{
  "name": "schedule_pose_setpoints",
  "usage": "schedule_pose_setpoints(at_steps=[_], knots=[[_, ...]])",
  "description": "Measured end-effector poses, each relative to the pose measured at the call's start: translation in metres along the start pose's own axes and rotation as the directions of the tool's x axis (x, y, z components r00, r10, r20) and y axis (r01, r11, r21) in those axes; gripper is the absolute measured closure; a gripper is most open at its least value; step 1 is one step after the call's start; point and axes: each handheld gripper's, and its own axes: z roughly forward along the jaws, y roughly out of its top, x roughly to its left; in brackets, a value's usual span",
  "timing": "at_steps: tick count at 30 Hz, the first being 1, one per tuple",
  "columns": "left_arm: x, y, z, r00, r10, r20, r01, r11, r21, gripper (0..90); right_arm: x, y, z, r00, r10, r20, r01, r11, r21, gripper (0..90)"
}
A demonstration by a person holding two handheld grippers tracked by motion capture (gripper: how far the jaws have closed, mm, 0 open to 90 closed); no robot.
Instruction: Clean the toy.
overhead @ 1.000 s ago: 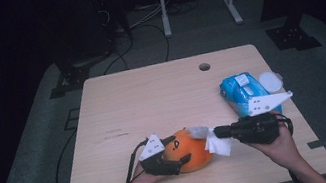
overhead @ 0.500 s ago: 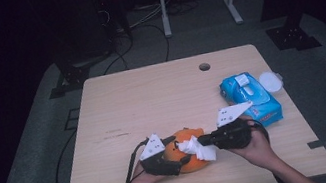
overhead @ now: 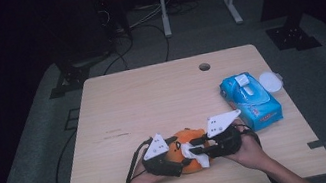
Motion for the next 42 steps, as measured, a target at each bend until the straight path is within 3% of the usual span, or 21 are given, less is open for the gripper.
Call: schedule_pose_setpoints(at_steps=[6,9,12,16,18,22,26,30,34,37,42], knots=[[0.011,0.006,-0.018,0.9973,0.026,0.068,-0.028,0.9990,0.035,15.6,-0.003,-0.004,0.007,0.9999,-0.013,-0.006,0.013,0.9998,0.012,67.8],[0.018,0.005,-0.027,0.9978,-0.022,0.062,0.020,0.9991,0.037,13.5,-0.003,-0.008,0.009,1.0000,-0.006,-0.003,0.006,0.9999,0.010,67.2],[0.016,-0.003,-0.020,0.9983,-0.014,0.057,0.009,0.9968,0.079,18.0,-0.001,-0.008,0.010,1.0000,-0.004,0.001,0.004,1.0000,0.004,65.6],[0.013,-0.003,-0.013,0.9991,-0.001,0.043,-0.003,0.9959,0.090,20.4,0.013,-0.006,0.020,0.9948,-0.093,0.042,0.091,0.9948,0.046,63.0],[0.013,-0.004,-0.014,0.9991,-0.007,0.042,0.003,0.9961,0.088,20.9,0.016,-0.006,0.022,0.9918,-0.111,0.063,0.108,0.9927,0.053,65.3],[0.014,-0.001,-0.019,0.9983,0.013,0.056,-0.019,0.9951,0.097,19.8,0.017,-0.006,0.023,0.9958,-0.077,0.048,0.073,0.9942,0.079,73.4],[0.016,0.000,-0.024,0.9982,0.012,0.058,-0.017,0.9973,0.071,17.8,0.016,-0.006,0.020,0.9978,-0.046,0.047,0.042,0.9958,0.082,76.2],[0.014,-0.002,-0.022,0.9984,0.037,0.043,-0.040,0.9959,0.081,25.3,0.016,-0.005,0.014,0.9980,-0.034,0.054,0.030,0.9964,0.080,78.2],[0.015,-0.002,-0.019,0.9990,0.025,0.036,-0.027,0.9974,0.067,26.7,0.015,-0.006,0.007,0.9966,-0.043,0.070,0.037,0.9957,0.085,79.1],[0.020,-0.007,-0.019,0.9992,-0.003,0.040,0.001,0.9988,0.049,26.8,0.007,-0.013,-0.005,0.9967,0.008,0.081,-0.014,0.9972,0.073,79.5],[0.023,-0.008,-0.018,0.9995,-0.012,0.029,0.011,0.9993,0.036,26.7,-0.001,-0.021,-0.018,0.9913,0.044,0.124,-0.053,0.9960,0.071,79.6]])
